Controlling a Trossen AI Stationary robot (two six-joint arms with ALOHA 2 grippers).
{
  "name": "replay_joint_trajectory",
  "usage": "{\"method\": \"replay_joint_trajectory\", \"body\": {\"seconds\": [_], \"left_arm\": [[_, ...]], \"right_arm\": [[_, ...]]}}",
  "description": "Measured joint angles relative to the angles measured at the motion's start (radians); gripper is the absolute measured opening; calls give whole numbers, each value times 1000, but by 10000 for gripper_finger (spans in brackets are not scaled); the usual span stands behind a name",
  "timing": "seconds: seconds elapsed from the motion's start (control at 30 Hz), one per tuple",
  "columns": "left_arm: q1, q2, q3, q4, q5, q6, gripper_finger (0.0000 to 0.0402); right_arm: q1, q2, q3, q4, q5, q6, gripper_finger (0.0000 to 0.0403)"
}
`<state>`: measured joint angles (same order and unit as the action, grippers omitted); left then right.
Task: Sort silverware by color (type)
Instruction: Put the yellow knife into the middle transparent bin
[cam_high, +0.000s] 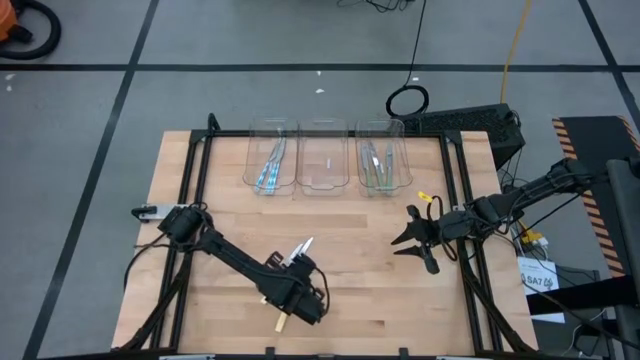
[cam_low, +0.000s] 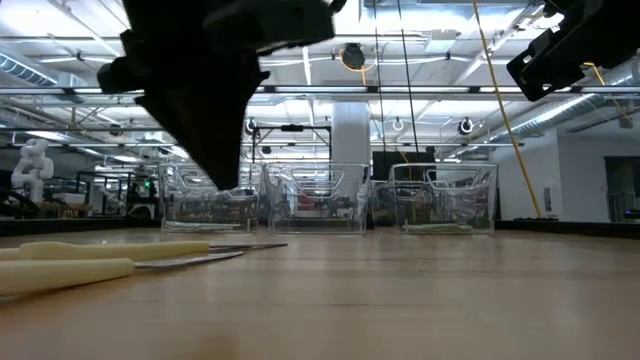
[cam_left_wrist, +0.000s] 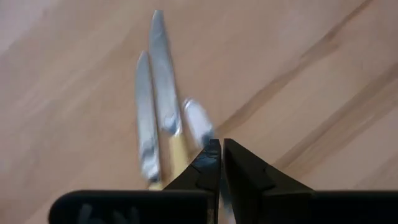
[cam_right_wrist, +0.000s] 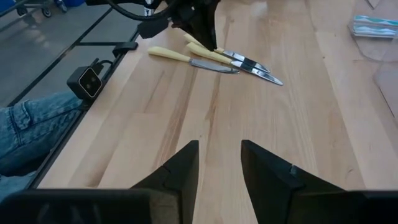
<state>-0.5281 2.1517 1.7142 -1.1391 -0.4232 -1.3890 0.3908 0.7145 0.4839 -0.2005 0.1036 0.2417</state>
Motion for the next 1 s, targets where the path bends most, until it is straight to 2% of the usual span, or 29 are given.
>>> {"method": "replay_joint_trajectory", "body": {"seconds": [0.17,0.53,0.6,0.73,0.8,1.0], "left_arm": [[-23,0,0,36,-106,23,29],[-44,15,0,-28,-72,4,42],[-43,35,-1,-59,-54,-38,42],[-42,86,-2,-146,100,-122,42],[-43,99,-3,-168,135,-136,42],[-36,93,5,-128,155,-130,42]], "right_arm": [[0,0,0,0,0,0,116],[0,0,0,2,0,0,116],[0,0,0,2,0,6,116],[0,0,0,2,0,8,116],[0,0,0,2,0,8,116],[0,0,0,2,0,7,116]]}}
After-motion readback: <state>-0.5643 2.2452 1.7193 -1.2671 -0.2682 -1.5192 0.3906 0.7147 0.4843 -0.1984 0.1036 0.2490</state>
